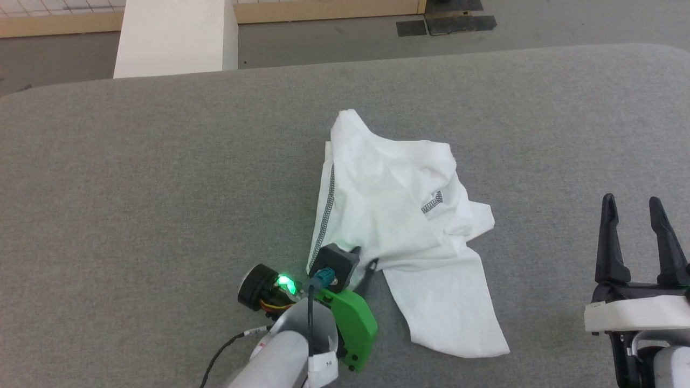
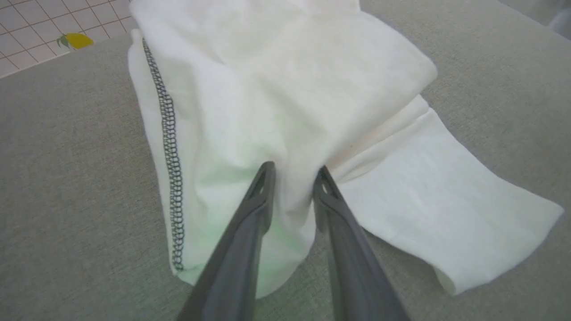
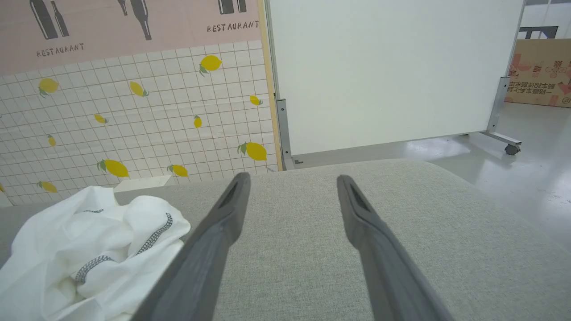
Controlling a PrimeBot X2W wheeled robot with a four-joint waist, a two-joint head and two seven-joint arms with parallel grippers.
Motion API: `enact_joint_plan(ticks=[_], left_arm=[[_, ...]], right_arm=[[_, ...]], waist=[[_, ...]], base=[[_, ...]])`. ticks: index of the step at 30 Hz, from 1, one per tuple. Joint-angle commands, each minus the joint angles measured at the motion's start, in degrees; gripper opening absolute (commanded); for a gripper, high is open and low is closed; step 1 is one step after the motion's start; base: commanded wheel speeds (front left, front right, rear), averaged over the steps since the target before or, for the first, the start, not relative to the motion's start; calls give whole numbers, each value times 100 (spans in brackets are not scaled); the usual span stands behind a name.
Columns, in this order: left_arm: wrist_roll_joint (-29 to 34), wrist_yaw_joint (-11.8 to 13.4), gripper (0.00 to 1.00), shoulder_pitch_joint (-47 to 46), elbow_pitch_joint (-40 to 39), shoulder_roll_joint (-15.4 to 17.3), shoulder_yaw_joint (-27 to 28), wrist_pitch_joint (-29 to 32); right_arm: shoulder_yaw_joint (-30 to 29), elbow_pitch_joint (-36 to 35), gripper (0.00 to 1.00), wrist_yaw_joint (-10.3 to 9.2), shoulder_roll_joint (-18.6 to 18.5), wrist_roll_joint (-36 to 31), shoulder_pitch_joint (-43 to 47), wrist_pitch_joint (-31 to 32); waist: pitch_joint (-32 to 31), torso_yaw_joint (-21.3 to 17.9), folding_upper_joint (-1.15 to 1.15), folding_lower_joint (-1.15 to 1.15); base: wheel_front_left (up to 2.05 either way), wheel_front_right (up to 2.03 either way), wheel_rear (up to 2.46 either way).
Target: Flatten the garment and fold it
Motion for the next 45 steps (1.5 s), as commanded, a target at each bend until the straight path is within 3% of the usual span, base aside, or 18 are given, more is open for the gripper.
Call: enact_joint_plan(ticks=[1, 6, 11, 15, 18, 21, 25, 26, 27, 28, 32, 36, 41, 45], left_arm=[[-57, -10, 0, -119, 36, -39, 29, -90], [-236, -18, 0, -159, -123, -46, 172, -243], [-604, -41, 0, -4, -900, 70, 426, -122], [-926, -260, 0, 276, -1718, 593, 623, 264], [-962, -233, 0, 447, -2012, 1152, 958, 451], [-842, -177, 0, 514, -1901, 1546, 1224, 342], [-807, -163, 0, 515, -1282, 1648, 1358, 41], [-801, -169, 6, 488, -1115, 1620, 1353, -45], [-783, -174, 35, 469, -973, 1603, 1335, -95], [-794, -175, 100, 445, -793, 1563, 1321, -129], [-860, -157, 100, 314, -461, 1349, 1341, -445], [-936, -41, 100, 311, -646, 1235, 1429, -608], [-949, 331, 100, 688, -1773, 1162, 1472, -478], [-839, 423, 100, 1020, -2669, 1198, 1195, -143]], right_arm=[[-17, 12, 100, -9, 3, 23, -69, -28], [-60, 11, 100, -9, 3, -3, -23, -28], [-84, -17, 100, -9, 3, -26, 3, -28], [-116, -36, 100, -9, 3, -31, 17, -28], [-147, -55, 100, -9, 3, -32, 32, -28], [-140, -52, 100, -9, 3, -37, 16, -28], [-95, -55, 100, -9, 3, -44, -32, -28], [-86, -52, 100, -9, 3, -50, -47, -28], [-77, -47, 100, -9, 3, -57, -59, -28], [-69, -41, 100, -9, 3, -63, -76, -28], [-79, -44, 100, -9, 3, -93, -97, -28], [-106, -39, 100, -9, 3, -124, -73, -28], [-131, -27, 100, -9, 3, -116, -20, -28], [-125, -38, 100, -9, 3, -106, 14, -28]], waist=[[-44, -3, 0, 0], [-120, 38, 0, 0], [-159, 112, 0, 0], [-145, 174, 0, 0], [-97, 239, 0, 0], [-31, 287, 0, 0], [64, 343, 0, 0], [83, 357, 0, 0], [100, 365, 0, 0], [113, 373, 0, 0], [125, 400, 0, 0], [83, 434, 0, 0], [10, 502, 0, 0], [7, 604, 0, 0]], base=[[0, 0, 0], [0, 0, 0], [0, 0, 0], [0, 0, 0], [0, 0, 0], [0, 0, 0], [0, 0, 0], [0, 0, 0], [0, 0, 0], [0, 0, 0], [0, 0, 0], [0, 0, 0], [0, 0, 0], [0, 0, 0]])
